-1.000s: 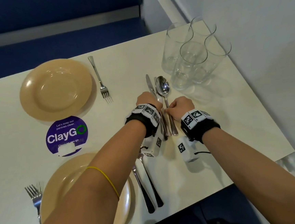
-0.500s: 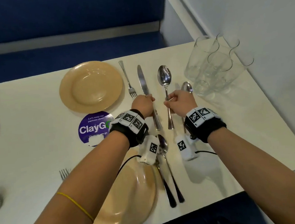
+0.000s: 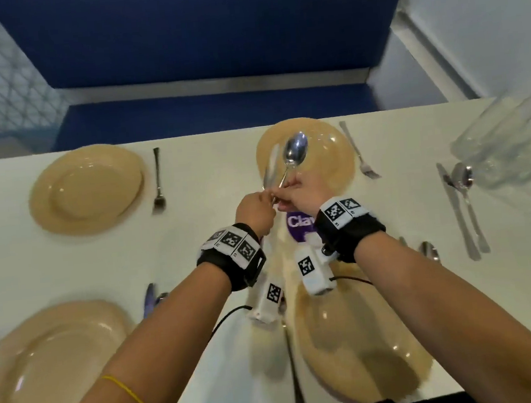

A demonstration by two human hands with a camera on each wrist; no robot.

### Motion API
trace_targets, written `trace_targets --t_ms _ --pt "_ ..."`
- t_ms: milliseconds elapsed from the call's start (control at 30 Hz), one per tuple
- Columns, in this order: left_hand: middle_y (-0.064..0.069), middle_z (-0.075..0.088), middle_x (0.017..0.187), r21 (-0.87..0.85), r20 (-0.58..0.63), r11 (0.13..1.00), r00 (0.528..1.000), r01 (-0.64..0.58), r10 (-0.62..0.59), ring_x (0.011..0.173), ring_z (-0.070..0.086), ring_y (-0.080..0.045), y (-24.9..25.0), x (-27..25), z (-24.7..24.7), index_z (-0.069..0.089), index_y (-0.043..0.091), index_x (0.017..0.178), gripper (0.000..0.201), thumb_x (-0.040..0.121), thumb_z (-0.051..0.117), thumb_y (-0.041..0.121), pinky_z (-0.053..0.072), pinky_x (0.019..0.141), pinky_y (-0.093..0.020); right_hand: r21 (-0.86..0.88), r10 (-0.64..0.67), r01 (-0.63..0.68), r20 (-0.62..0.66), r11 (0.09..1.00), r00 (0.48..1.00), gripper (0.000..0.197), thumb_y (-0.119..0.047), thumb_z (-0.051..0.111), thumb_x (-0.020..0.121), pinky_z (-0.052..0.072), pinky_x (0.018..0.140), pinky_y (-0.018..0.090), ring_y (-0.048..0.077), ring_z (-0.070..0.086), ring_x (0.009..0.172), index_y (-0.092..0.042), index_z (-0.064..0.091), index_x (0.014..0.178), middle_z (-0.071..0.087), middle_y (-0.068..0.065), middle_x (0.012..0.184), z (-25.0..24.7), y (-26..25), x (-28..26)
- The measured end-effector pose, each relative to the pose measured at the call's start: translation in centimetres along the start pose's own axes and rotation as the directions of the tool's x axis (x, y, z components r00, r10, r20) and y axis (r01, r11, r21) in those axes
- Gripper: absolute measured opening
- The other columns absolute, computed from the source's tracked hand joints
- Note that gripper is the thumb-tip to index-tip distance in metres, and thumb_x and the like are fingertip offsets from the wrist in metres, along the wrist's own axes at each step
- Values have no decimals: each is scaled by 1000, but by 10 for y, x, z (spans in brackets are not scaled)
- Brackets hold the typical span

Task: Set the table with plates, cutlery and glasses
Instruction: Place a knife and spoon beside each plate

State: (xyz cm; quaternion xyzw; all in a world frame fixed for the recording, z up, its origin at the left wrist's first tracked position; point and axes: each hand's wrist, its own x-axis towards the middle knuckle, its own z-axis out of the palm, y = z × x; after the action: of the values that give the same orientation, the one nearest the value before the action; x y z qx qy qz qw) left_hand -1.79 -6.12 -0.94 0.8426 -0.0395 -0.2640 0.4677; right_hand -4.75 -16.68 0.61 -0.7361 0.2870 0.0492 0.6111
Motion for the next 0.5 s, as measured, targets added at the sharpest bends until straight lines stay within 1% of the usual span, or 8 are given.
trace_targets --t_ms 33,67,133,200,267,367,433,500 --pt "-29 64 108 62 2 998 1000 -15 15 99 62 -44 -9 2 -17 62 -6 105 41 100 37 26 54 82 -46 -130 -18 13 -37 991 999 29 -17 72 82 58 72 32 21 66 66 -14 50 63 62 5 68 15 -3 1" --pt "-25 66 108 135 17 990 999 -29 27 102 61 -41 -14 5 -31 64 -3 105 40 100 36 26 52 87 -44 -289 -61 36 -78 957 995 30 -23 74 80 56 75 34 23 66 70 -15 51 62 62 5 69 25 -5 4" --pt "-17 68 106 251 44 967 998 -45 35 100 62 -34 -27 9 -63 67 5 103 40 101 34 27 46 83 -34 -524 -168 90 -104 847 980 18 -25 74 79 50 81 32 21 62 82 -13 61 77 65 6 87 48 -12 9" --pt "-15 69 103 320 64 945 997 -65 47 99 62 -31 -36 13 -86 68 9 101 41 102 33 31 43 80 -32 -648 -267 207 6 733 964 24 -19 71 82 42 91 25 19 56 100 -11 67 104 59 8 112 64 -17 15" --pt "-13 68 101 363 94 927 993 -99 69 98 61 -30 -44 18 -104 68 9 101 42 102 33 33 42 81 -33 -752 -312 306 140 584 940 26 -15 65 86 33 100 24 23 47 116 -12 68 112 54 8 118 76 -24 23" --pt "-12 68 94 391 121 913 990 -117 75 87 60 -26 -51 26 -123 68 9 100 41 101 34 33 43 78 -32 -825 -253 360 272 435 928 22 -15 60 89 36 101 37 27 46 117 -14 71 108 58 9 116 90 -32 38" --pt "-6 65 77 350 100 932 993 -98 67 69 56 -17 -55 32 -131 67 7 100 40 101 35 31 41 67 -27 -857 -189 348 296 381 936 21 -18 61 88 41 96 35 27 51 110 -18 72 106 60 10 114 97 -36 46" --pt "-2 63 68 198 31 980 999 -19 13 55 51 -10 -58 39 -139 66 6 101 38 101 36 29 38 53 -22 -870 -144 330 298 367 944 21 -19 63 87 42 92 31 27 56 106 -17 73 106 62 11 111 98 -37 53"
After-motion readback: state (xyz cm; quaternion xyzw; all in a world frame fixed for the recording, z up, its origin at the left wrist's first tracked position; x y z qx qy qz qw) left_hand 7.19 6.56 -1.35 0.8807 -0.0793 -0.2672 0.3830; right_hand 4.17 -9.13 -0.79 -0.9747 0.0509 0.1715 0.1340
